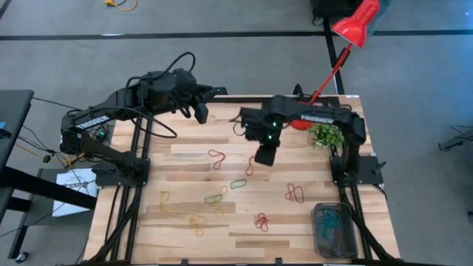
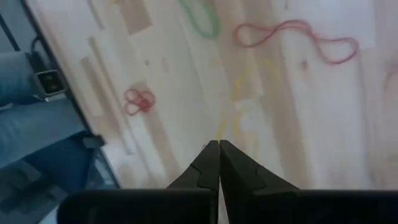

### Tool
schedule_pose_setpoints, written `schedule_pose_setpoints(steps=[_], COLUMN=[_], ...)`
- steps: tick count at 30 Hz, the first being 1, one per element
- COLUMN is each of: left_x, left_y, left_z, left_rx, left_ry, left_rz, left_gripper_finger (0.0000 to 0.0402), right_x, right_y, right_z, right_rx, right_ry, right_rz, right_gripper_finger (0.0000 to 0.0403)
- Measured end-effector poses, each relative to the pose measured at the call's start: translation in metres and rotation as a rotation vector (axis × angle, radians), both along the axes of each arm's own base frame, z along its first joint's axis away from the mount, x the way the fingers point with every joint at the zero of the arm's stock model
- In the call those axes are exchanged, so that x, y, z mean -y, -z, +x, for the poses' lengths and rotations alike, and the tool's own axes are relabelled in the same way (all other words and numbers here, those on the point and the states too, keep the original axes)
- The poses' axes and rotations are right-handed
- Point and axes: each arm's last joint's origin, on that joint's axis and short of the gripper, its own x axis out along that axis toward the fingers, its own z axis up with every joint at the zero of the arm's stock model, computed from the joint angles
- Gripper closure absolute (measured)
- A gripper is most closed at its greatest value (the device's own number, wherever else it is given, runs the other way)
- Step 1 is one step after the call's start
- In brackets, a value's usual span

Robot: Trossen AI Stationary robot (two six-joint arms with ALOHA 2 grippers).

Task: Pick and place items into bin
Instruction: Put the yellow rubber band into the black bin

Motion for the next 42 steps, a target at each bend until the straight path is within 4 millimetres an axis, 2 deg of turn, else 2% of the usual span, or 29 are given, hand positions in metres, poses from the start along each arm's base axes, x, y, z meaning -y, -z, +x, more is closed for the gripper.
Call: schedule_pose_setpoints(steps=[6,14,19,24,28,31,37,42], left_x=[0.0,0.0,-0.002,-0.005,-0.007,-0.008,-0.008,-0.009], left_y=[-0.001,-0.001,-0.005,-0.012,-0.015,-0.015,-0.017,-0.022], left_z=[0.0,0.0,0.0,0.001,0.001,0.001,0.001,0.002], left_rx=[-0.004,-0.024,-0.033,0.008,0.022,0.023,0.063,0.127], left_ry=[0.006,0.021,0.0,-0.02,-0.026,-0.032,-0.04,-0.066], left_rz=[0.017,0.068,0.146,0.224,0.241,0.239,0.213,0.214], left_gripper_finger=[0.0297,0.0297,0.0297,0.0297,0.0297,0.0297,0.0297,0.0297], right_x=[-0.042,-0.092,-0.115,-0.139,-0.163,-0.187,-0.24,-0.26], right_y=[-0.025,-0.048,-0.059,-0.081,-0.094,-0.08,-0.022,0.006], right_z=[-0.016,-0.041,-0.058,-0.091,-0.123,-0.145,-0.196,-0.206], right_rx=[0.001,-0.079,-0.071,-0.045,-0.015,-0.085,-0.405,-0.42], right_ry=[0.092,0.451,0.565,0.656,0.804,0.908,0.948,0.851], right_rz=[0.019,-0.009,-0.031,0.02,0.042,0.017,-0.157,-0.172], right_gripper_finger=[0.0402,0.0403,0.0403,0.0403,0.0403,0.0403,0.0403,0.0403])
